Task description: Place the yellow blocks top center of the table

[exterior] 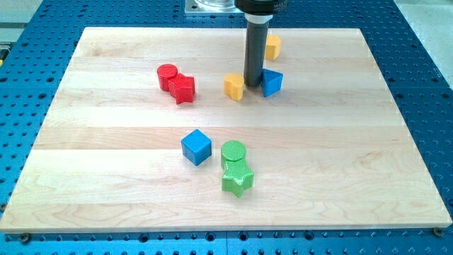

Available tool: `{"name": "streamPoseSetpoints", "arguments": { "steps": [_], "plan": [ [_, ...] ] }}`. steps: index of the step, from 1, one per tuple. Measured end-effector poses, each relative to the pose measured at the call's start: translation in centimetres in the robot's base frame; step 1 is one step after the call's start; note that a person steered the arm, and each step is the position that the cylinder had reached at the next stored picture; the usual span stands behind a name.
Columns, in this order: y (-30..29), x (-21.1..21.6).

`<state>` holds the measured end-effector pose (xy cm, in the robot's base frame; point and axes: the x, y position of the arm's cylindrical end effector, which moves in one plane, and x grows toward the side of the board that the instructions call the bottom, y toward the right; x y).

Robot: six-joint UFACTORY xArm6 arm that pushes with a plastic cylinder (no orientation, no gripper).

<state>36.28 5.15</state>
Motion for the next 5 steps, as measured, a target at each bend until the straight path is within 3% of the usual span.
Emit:
{"name": "streamPoseSetpoints", "arguments": {
  "steps": [1, 2, 5],
  "plan": [
    [0.0, 3.6],
    [-0.4, 4.1],
    [-5.9, 0.8]
  ]
}}
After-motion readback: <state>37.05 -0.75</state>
